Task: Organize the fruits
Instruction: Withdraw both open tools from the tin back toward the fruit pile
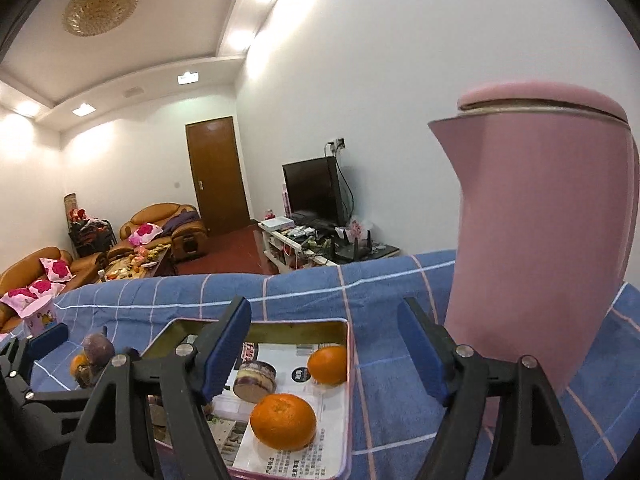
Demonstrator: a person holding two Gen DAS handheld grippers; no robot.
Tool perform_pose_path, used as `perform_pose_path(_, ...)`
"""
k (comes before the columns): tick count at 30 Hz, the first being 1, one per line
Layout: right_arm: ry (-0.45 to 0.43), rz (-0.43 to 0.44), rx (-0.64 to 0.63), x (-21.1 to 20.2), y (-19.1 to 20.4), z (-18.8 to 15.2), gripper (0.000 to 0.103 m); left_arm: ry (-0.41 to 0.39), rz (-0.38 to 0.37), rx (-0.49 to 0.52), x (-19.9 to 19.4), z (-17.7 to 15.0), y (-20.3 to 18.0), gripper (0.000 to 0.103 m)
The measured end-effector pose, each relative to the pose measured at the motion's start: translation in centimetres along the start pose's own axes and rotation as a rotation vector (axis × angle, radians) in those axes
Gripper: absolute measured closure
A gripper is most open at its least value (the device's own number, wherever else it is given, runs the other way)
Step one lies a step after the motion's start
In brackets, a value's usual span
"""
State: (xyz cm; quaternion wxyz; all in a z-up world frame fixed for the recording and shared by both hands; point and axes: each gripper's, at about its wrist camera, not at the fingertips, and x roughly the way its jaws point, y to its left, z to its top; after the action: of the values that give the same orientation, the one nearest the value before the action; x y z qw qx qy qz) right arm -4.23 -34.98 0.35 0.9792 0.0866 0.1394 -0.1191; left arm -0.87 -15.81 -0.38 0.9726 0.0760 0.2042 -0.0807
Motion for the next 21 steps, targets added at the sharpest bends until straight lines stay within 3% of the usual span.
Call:
perform_pose_path(8,0.007,-0.051,0.017,-0.9,0.2,-0.5,0.026,0.027,-0.006,-0.012,-0.5,-0.8,1.5,0.0)
perform_pose_path(21,0.018,-0.029,0.017,-3.0,3.6,-1.6,0.026,0.058,0.008,-0.038,-1.2,-1.9,5.0,0.0)
